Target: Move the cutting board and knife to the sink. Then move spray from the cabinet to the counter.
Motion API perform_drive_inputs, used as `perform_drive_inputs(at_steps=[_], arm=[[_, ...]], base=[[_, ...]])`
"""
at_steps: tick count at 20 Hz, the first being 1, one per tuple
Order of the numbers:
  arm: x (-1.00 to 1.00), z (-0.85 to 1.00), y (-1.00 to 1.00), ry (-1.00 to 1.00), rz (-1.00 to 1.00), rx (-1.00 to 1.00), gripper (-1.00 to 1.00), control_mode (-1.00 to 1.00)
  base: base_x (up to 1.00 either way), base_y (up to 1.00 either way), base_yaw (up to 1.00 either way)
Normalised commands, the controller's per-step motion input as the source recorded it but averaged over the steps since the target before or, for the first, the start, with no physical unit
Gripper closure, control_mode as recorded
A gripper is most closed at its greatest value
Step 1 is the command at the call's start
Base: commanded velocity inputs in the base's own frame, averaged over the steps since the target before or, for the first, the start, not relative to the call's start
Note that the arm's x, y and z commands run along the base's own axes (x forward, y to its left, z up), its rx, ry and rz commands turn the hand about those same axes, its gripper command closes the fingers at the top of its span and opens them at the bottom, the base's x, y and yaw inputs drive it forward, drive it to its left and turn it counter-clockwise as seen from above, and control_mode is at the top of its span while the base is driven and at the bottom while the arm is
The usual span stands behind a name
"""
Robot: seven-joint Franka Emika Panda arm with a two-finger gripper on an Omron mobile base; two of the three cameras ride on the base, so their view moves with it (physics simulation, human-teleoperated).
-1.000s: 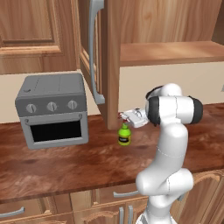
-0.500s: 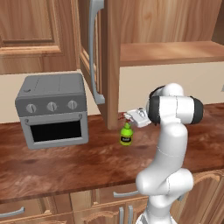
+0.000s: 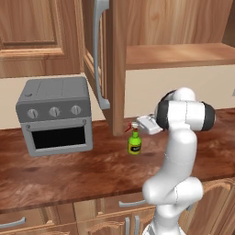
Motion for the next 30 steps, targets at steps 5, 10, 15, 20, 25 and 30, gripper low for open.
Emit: perform_drive_inputs(at_steps=[5,10,15,20,25,30], arm=[[-0.39,0.00,-0.10,0.00,0.00,0.00,-1.00,-1.00],[-0.41,0.00,-0.26,0.00,0.00,0.00,-1.00,-1.00],[-0.21,0.12,-0.53,0.03,-0.01,0.00,-1.00,-1.00],[-0.07,0.24,-0.59,0.03,-0.11,-0.01,-1.00,-1.00],[-0.12,0.39,-0.40,0.09,-0.26,-0.05,-1.00,-1.00],[-0.31,0.49,-0.19,0.13,-0.38,-0.05,-1.00,-1.00]], base=[[0.00,0.00,0.00],[0.00,0.00,0.00],[0.00,0.00,0.00],[0.00,0.00,0.00],[0.00,0.00,0.00],[0.00,0.00,0.00]])
